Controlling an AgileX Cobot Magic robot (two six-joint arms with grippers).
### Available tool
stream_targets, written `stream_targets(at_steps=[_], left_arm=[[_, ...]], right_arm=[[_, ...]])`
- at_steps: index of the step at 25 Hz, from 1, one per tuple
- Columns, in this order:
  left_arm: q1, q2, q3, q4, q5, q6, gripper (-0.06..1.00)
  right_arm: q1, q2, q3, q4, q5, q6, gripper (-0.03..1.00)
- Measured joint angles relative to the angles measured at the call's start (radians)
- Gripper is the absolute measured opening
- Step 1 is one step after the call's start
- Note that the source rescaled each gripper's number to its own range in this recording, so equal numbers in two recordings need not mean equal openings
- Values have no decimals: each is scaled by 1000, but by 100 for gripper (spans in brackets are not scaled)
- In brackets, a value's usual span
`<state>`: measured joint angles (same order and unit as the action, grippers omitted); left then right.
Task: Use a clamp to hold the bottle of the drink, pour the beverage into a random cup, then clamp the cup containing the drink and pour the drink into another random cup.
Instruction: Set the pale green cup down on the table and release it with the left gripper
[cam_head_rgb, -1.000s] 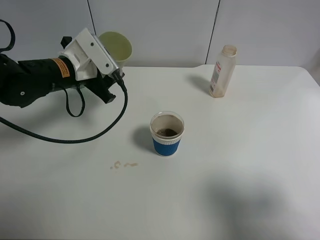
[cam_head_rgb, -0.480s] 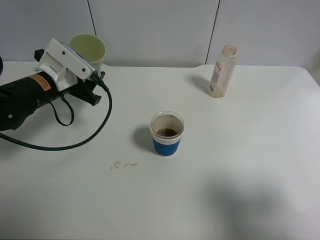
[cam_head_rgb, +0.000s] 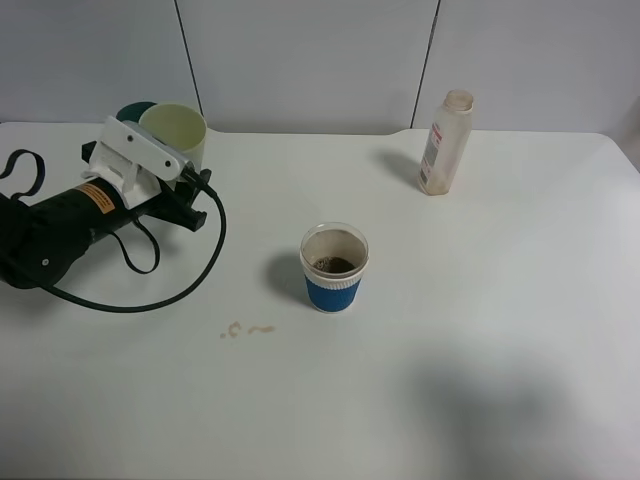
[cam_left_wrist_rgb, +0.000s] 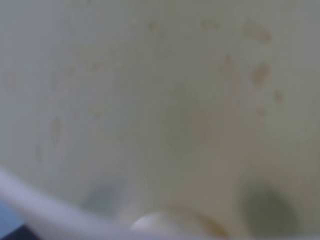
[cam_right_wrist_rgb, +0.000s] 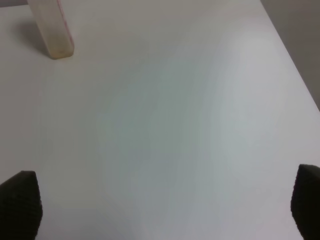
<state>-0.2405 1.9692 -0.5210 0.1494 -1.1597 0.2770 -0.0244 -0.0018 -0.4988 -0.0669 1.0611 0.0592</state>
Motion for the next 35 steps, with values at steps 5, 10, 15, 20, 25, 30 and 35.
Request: stream_targets(at_steps=[5, 10, 15, 20, 25, 30, 35], left_arm=[[0, 87, 0, 1, -41, -14, 3], [0, 147, 0, 1, -42, -58, 3], [0, 175, -1, 1, -43, -147, 3], [16, 178, -4, 1, -44, -210, 3], [47, 178, -4, 19, -44, -244, 3], [72, 178, -4, 40, -44, -264, 3], [76, 178, -4, 51, -44, -266, 3]], right_arm=[[0, 0, 0, 0, 0, 0, 100], [0, 0, 0, 0, 0, 0, 100], [0, 0, 0, 0, 0, 0, 100], [0, 0, 0, 0, 0, 0, 100], [0, 0, 0, 0, 0, 0, 100], [0, 0, 0, 0, 0, 0, 100], [0, 0, 0, 0, 0, 0, 100]])
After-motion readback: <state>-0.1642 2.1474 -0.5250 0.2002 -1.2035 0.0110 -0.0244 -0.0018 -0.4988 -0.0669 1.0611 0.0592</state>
